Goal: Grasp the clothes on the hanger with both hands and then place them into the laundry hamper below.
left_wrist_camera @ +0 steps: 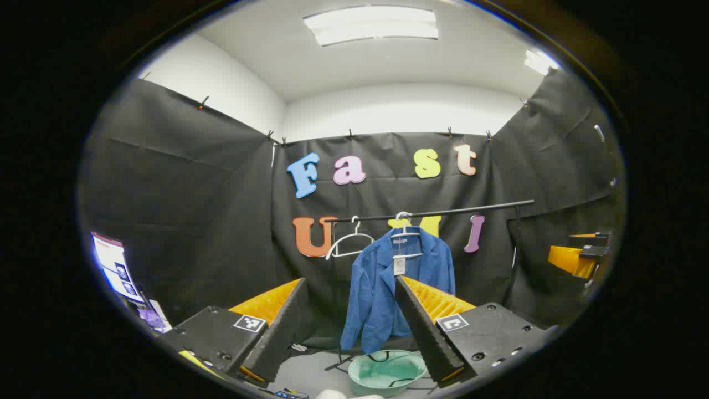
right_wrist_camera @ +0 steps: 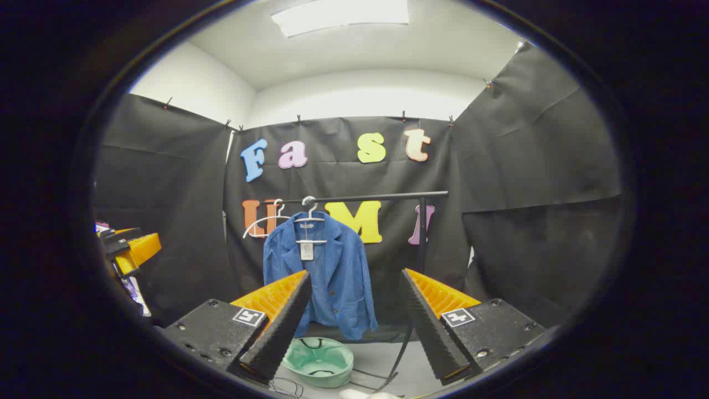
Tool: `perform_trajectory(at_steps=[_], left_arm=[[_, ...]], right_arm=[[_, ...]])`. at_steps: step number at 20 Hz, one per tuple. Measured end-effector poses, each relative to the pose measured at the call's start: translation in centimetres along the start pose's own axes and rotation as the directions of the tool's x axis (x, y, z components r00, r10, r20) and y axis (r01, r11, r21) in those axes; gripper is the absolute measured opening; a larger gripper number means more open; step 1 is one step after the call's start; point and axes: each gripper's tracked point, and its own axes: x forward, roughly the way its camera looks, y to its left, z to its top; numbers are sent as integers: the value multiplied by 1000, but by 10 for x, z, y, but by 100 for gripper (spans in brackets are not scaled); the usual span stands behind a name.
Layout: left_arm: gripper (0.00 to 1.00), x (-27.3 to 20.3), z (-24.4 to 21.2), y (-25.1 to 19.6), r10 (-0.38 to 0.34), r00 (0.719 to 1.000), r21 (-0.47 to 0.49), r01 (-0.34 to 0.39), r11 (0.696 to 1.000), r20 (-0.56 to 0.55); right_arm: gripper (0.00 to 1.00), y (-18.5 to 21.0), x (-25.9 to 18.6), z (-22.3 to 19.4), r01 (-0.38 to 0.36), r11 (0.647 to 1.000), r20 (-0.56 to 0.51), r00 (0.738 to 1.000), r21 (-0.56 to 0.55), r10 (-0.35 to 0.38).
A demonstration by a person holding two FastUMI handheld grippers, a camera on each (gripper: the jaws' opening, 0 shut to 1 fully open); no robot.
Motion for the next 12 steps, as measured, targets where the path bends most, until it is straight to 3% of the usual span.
perform_trajectory(at_steps=[12], left_arm=[[100, 7, -10, 12, -37, 999, -14, 36, 999, -29]], right_arm=[[100, 27, 6, -9, 4, 1000, -41, 999, -10, -4]])
